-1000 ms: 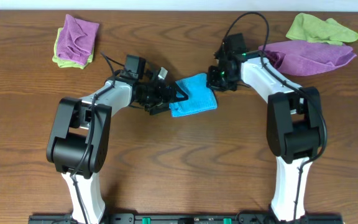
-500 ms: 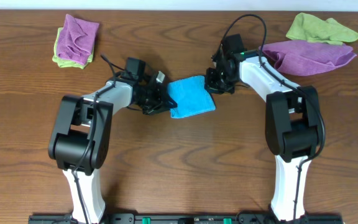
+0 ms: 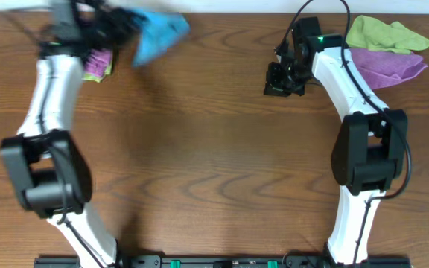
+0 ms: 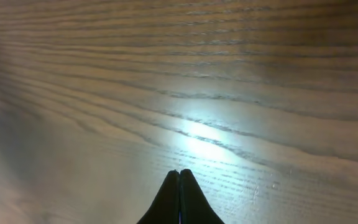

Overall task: Fold the cloth
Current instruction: 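Carry the folded blue cloth with the left gripper to the top-left stack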

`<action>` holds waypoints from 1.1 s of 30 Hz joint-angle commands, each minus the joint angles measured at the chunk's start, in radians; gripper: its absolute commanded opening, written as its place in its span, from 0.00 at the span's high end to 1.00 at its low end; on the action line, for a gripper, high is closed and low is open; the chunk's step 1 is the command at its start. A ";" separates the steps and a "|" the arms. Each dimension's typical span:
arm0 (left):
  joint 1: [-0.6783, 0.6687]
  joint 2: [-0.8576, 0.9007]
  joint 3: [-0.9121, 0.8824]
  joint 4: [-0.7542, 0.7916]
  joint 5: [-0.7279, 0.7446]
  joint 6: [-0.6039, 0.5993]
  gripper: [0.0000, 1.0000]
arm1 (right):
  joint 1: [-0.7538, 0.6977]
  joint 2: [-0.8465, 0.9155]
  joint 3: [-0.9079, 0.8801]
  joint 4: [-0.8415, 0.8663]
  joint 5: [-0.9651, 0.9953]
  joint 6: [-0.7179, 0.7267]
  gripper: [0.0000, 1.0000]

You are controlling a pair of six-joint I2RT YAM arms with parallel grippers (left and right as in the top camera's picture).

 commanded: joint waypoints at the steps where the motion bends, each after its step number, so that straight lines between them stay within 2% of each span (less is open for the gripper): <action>1: 0.100 -0.012 0.012 0.065 0.013 -0.134 0.94 | 0.005 -0.045 0.018 -0.005 -0.003 -0.035 0.98; 5: 0.190 -0.012 0.013 0.119 0.058 -0.110 0.94 | 0.005 -0.046 0.018 -0.003 -0.003 -0.041 0.98; 9: 0.221 -0.012 0.013 0.090 0.058 0.007 0.94 | 0.008 -0.046 0.018 0.001 -0.004 -0.041 0.98; 14: 0.207 -0.006 0.013 0.000 -0.034 0.124 0.94 | 0.013 -0.046 0.018 -0.005 -0.004 -0.042 0.98; 19: 0.187 0.002 0.013 0.004 -0.135 0.179 0.94 | 0.022 -0.046 0.018 -0.006 -0.004 -0.042 0.98; 23: 0.164 0.008 0.013 0.035 -0.191 0.277 0.94 | 0.033 -0.046 0.018 -0.011 -0.004 -0.049 0.98; 26: 0.160 0.018 0.013 0.034 -0.247 0.291 0.95 | 0.039 -0.046 0.018 -0.011 -0.004 -0.049 0.99; 33: 0.160 0.080 0.013 0.034 -0.247 0.299 0.94 | 0.050 -0.046 0.018 -0.011 -0.004 -0.048 0.98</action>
